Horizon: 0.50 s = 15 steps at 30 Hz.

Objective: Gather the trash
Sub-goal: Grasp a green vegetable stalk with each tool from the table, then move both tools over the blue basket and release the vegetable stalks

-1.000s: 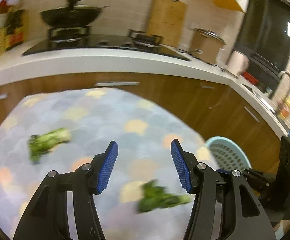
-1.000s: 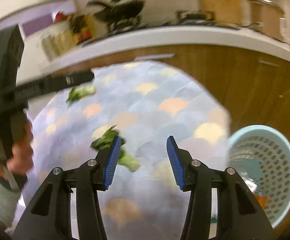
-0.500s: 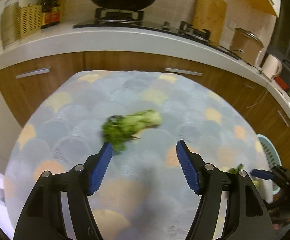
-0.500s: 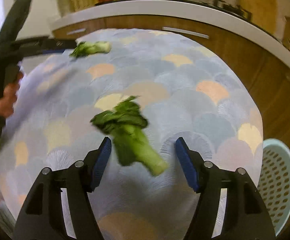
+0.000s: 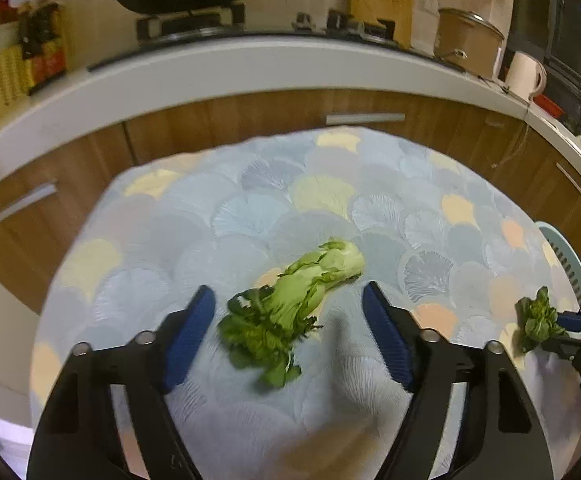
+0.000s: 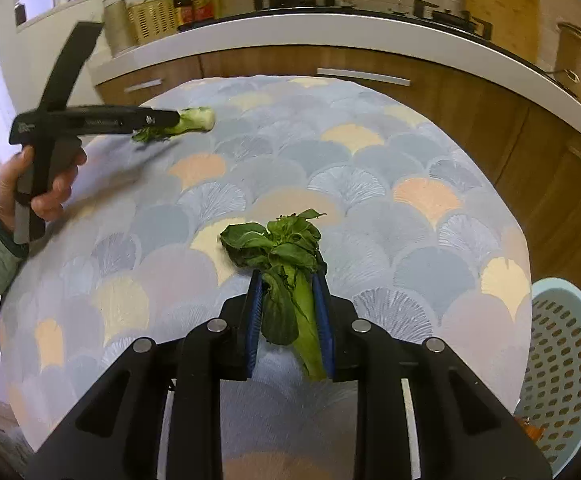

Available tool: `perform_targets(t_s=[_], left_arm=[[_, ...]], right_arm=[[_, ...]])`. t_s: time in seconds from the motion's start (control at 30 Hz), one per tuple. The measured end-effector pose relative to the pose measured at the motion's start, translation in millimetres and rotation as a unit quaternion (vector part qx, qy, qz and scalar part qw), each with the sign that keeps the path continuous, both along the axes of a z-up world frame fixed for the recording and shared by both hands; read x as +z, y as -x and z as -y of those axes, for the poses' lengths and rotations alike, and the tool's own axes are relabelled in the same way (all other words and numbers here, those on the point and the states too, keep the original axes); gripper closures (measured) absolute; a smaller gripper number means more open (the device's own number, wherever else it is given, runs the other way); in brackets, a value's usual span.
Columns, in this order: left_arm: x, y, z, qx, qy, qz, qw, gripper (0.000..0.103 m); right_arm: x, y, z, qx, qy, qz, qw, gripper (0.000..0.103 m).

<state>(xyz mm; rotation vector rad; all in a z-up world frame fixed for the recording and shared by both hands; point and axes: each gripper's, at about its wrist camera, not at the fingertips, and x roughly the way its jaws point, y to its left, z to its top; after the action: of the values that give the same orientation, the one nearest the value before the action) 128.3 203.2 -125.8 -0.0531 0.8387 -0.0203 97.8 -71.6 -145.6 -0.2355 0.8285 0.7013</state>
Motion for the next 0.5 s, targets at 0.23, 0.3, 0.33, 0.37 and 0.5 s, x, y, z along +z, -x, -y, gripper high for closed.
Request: perform_targets(t_s=[0.23, 0.3, 0.33, 0.37, 0.5], left_arm=[[-6, 0, 15, -0.005, -0.012, -0.016, 0.9998, 0.076], [-6, 4, 19, -0.001, -0.012, -0.017, 0.9998, 0.078], [-5, 6, 21, 0.0, -0.013, -0.017, 0.9998, 0.078], [-5, 8, 24, 0.0, -0.016, -0.018, 0.9997, 0.079], [-2, 20, 35, 0.003, 0.01, -0.011, 0.9999, 0.085]], right_arm=[[2, -6, 10, -0.022, -0.021, -0.01, 0.999, 0.081], [3, -7, 14, -0.027, -0.029, -0.012, 0.999, 0.081], [3, -7, 15, -0.029, -0.032, -0.012, 0.999, 0.081], [4, -7, 17, -0.031, -0.037, -0.013, 0.999, 0.081], [8, -4, 28, -0.043, -0.058, -0.016, 0.997, 0.081]])
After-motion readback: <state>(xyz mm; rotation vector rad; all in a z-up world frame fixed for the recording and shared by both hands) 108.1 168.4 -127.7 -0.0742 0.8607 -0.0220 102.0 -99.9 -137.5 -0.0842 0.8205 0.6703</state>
